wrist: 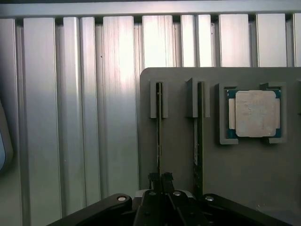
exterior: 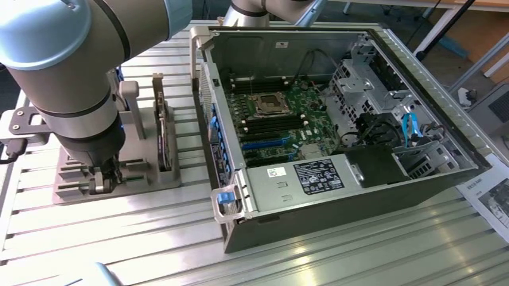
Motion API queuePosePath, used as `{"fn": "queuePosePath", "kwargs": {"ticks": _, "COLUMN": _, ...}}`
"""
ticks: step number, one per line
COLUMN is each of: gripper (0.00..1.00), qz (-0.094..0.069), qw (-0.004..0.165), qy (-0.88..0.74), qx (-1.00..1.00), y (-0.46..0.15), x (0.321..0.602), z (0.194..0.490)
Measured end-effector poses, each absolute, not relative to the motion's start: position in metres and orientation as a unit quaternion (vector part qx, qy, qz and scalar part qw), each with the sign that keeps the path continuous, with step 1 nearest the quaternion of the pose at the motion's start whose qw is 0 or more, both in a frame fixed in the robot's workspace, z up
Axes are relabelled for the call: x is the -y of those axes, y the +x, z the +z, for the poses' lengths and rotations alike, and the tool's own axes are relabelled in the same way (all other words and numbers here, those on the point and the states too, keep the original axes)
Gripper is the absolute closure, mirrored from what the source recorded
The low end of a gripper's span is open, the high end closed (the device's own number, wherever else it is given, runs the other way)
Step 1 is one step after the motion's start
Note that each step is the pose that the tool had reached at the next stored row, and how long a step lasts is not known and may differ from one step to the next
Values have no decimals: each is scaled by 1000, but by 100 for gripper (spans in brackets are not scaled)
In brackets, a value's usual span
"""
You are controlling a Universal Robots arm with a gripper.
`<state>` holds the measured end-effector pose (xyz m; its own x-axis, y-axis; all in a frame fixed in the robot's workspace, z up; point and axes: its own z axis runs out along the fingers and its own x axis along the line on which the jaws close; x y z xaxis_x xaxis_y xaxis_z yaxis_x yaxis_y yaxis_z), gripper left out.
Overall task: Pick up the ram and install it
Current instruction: 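Pick up the ram and move it above insertion slot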
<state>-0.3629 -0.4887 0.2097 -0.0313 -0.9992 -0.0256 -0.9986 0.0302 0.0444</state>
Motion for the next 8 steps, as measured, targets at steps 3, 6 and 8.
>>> {"fn": "queuePosePath", "kwargs": {"ticks": 3, "gripper": 88, "qz": -25, "qw": 6, "qy": 699, "qx": 715, "y": -363, "x": 489, "z": 210}}
{"fn": "queuePosePath", "kwargs": {"ticks": 6, "gripper": 88, "qz": -25, "qw": 6, "qy": 699, "qx": 715, "y": -363, "x": 489, "z": 210}}
{"fn": "queuePosePath", "kwargs": {"ticks": 8, "gripper": 88, "qz": -25, "qw": 6, "qy": 699, "qx": 715, "y": -363, "x": 489, "z": 210}}
